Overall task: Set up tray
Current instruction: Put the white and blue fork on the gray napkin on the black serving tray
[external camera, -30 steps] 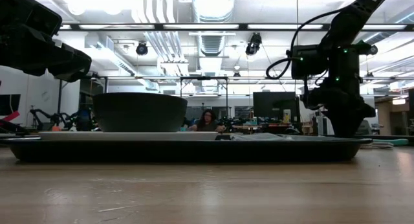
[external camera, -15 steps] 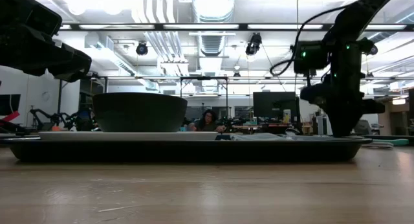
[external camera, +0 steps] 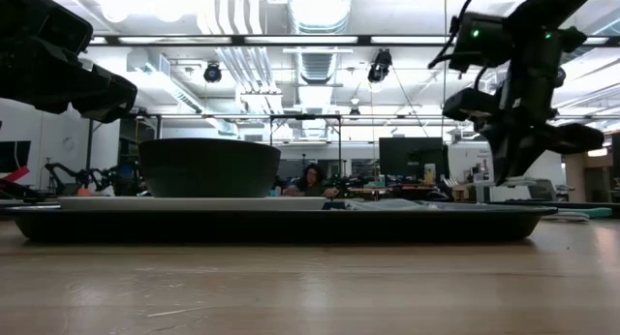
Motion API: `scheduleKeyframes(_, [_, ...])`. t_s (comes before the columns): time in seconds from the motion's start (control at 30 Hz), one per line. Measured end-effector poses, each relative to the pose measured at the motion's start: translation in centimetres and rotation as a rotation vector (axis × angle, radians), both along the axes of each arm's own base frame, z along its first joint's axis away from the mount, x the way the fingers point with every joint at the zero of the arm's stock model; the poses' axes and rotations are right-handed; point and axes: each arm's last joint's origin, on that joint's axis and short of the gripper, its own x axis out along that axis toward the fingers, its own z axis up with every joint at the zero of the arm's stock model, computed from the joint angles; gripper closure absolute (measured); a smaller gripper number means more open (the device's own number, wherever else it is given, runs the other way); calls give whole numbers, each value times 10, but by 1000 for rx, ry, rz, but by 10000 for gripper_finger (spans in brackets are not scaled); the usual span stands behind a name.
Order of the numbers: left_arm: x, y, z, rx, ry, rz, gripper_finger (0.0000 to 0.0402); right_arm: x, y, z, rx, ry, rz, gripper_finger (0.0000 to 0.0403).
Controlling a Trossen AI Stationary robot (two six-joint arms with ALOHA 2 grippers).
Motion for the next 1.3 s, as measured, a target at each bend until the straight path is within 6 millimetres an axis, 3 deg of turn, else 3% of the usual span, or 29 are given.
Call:
scheduleKeyframes(0.3, [0, 0, 0, 0, 0, 0, 293, 12, 49, 3, -3, -38, -109, 379])
scheduleKeyframes(0.57, [0, 0, 0, 0, 0, 0, 293, 51, 84, 22, -28, 11, -123, 379])
scheduleKeyframes(1.03, [0, 0, 0, 0, 0, 0, 293, 136, 86, 14, -48, 75, -73, 379])
scheduleKeyframes(1.3, [0, 0, 0, 0, 0, 0, 293, 156, 82, -3, -45, 117, -66, 379])
